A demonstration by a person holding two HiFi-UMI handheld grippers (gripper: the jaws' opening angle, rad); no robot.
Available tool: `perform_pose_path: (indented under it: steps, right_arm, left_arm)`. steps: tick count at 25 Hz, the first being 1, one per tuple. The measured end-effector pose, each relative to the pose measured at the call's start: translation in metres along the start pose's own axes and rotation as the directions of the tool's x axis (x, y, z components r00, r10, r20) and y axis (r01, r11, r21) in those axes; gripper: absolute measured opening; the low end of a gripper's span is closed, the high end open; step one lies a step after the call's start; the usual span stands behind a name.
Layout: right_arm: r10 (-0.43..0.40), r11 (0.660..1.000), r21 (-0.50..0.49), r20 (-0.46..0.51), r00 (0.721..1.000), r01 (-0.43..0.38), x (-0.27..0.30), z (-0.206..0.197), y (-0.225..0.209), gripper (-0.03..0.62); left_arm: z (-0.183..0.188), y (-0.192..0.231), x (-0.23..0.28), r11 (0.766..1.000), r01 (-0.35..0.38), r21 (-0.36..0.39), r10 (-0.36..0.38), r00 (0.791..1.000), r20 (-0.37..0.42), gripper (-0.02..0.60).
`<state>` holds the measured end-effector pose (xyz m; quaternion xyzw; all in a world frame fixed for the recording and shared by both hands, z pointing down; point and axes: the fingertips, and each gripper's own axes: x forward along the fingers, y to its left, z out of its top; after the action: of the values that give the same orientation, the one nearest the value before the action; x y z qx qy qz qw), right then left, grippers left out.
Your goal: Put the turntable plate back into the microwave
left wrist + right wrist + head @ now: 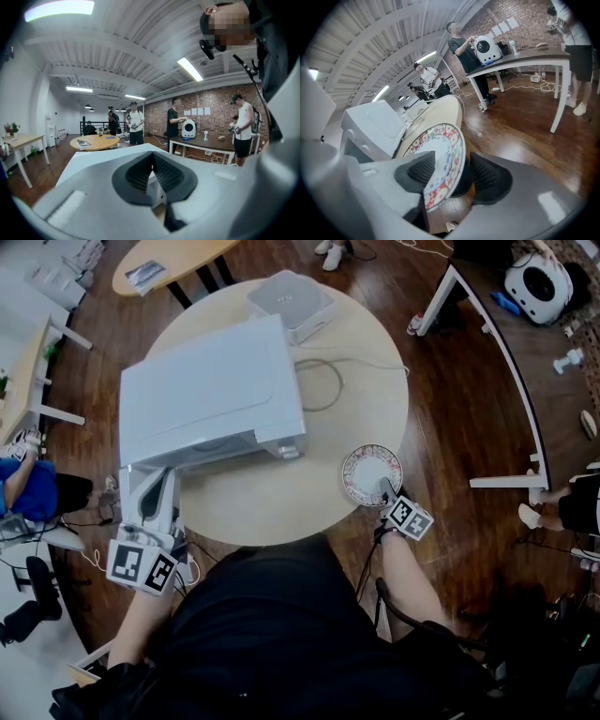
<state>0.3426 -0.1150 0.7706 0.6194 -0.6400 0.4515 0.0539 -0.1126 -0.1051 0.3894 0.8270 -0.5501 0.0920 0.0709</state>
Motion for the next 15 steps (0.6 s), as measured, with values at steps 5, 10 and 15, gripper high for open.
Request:
perform_pose_path:
  steps: [5,10,15]
  right_arm:
    - [0.056,0.997,0.051,-0.002,0.998,-0.055,0.006,-0.004,0.002,0.228]
    - [0.113,0.993,0.012,-0.002,0.994,-0.113,0.008,-0.006,0.010,0.181]
    - [0.105,0.994,0.025,0.002,0.994,-0.106,0.007,-0.007,0.010,0.160]
  left_arm:
    - [-0.002,-0.004,0.000,1.000,-0.027,0.003,0.027,1.000,-0.002,0.003]
    - [-0.010,-0.009,-0.001,0.999,-0.040,-0.004,0.040,0.999,-0.018,0.003]
    - [-0.008,-0.009,-0.001,1.000,-0.021,-0.004,0.021,1.000,-0.010,0.003]
